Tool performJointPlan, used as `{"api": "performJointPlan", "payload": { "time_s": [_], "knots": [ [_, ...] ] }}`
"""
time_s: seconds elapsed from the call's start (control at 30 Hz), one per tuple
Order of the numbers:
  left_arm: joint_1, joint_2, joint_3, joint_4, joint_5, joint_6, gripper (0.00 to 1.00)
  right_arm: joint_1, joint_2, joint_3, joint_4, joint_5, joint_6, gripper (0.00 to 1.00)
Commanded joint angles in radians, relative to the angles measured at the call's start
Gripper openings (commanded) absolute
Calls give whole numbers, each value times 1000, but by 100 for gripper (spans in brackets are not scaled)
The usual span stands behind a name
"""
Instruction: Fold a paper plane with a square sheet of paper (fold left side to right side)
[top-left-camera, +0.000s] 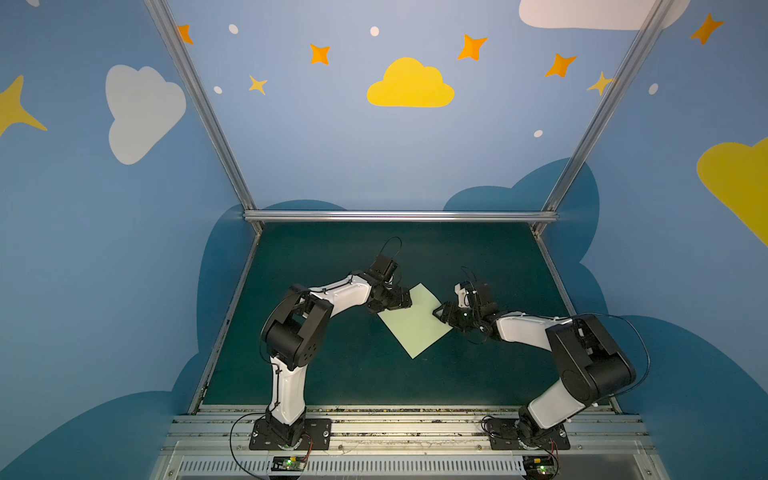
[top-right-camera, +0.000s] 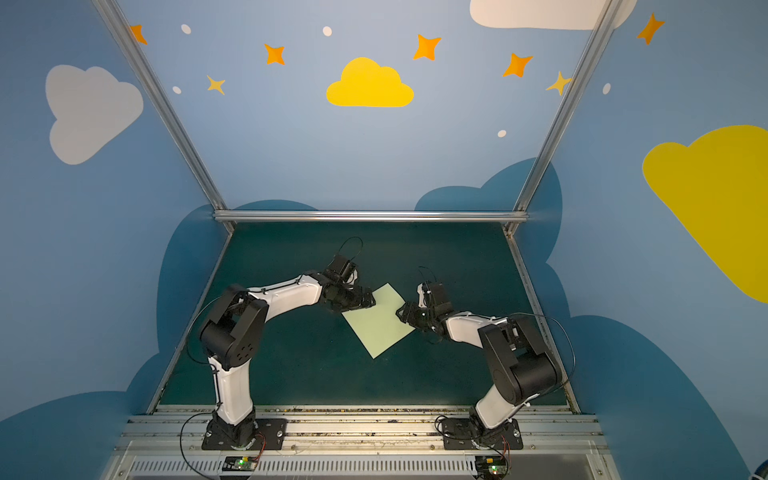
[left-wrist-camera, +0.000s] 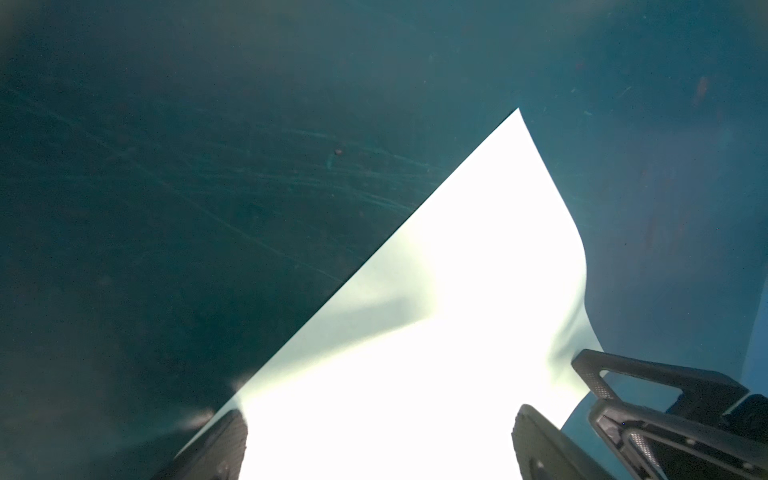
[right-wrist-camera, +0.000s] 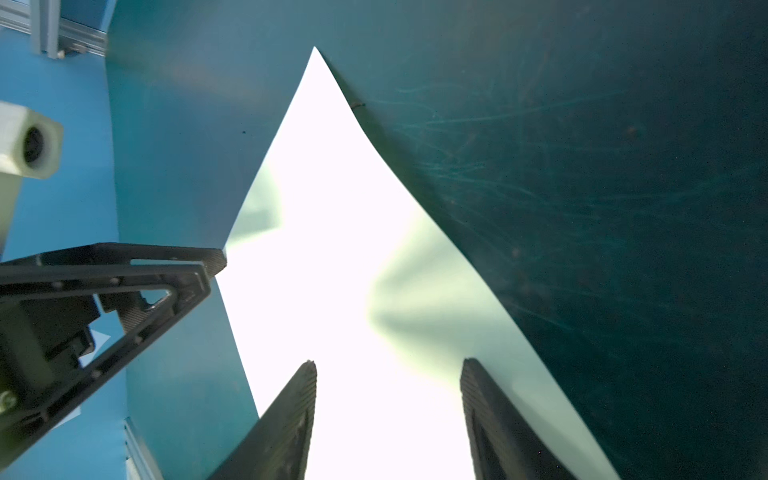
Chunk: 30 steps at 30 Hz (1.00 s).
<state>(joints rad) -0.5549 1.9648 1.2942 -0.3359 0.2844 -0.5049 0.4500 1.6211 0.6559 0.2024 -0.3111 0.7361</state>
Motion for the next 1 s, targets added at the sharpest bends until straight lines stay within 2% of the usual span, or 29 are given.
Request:
{"api": "performJointPlan", "payload": {
  "time_s": [0.0,0.1,0.23,0.33,0.53,0.73,0.97],
  "knots": [
    [-5,75,-13,14,8,24,100,35,44,-42,-37,-55,40,58],
    [-5,75,-15,14,15,23,100,40,38,-50,-35,-56,46,58],
    [-4,59,-31,13,13,21,100,27,-24,-66,-108,11,19,61],
    [-4,38,-56,17,14,10,100,-3,-104,-81,-200,85,-20,67],
    [-5,14,-100,42,16,0,100,-85,-248,-149,-292,144,-68,70],
    [-5,20,-104,46,15,0,100,-106,-209,-166,-238,41,-99,69],
    [-5,22,-102,44,14,-1,100,-99,-118,-192,-94,-35,-30,64]
  ]
}}
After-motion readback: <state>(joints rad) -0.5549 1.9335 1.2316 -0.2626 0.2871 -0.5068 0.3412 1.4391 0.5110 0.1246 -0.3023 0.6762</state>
